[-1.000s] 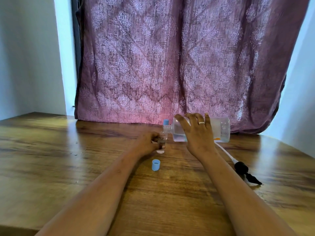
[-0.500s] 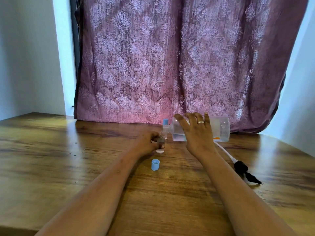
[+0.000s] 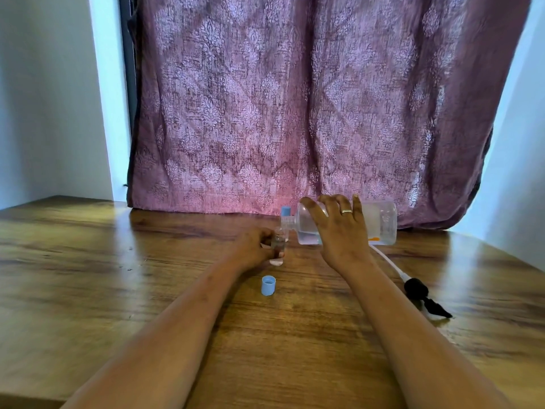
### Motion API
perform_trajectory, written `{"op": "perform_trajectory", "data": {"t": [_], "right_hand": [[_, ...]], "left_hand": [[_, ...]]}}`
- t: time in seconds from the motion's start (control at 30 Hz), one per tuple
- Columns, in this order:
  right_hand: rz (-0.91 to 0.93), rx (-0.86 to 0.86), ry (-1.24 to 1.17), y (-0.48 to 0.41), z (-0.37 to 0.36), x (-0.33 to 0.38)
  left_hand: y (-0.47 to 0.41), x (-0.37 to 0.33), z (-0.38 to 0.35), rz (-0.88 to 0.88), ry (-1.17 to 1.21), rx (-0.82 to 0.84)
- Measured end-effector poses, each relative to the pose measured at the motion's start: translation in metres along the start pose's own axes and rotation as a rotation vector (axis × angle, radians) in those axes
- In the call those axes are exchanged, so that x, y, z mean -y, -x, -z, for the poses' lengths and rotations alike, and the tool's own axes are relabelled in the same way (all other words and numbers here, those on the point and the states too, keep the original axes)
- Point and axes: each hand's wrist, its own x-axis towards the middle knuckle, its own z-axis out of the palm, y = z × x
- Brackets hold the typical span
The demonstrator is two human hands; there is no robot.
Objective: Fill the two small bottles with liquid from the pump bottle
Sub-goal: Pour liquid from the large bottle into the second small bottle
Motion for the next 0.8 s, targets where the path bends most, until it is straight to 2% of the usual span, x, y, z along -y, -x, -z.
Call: {"op": "perform_trajectory", "data": {"t": [0.43,0.6,0.8], "right_hand": [[-0.002,-0.003,0.0,0.0,0.0002,0.0],[0.004,-0.065,0.031,-0.0004,-0.0068,-0.0011],[-0.001,-0.019,0.015,0.0005,-0.0013,-0.0013]], "left_hand": [[0.0035,-0.0038,0.0006,0.009,0.031,-0.004],[0.006,-0.0042,-0.001,0.013,0.096,-0.039],[0.0069,-0.0077,-0.0004,-0.006,0.075,-0.029]]}}
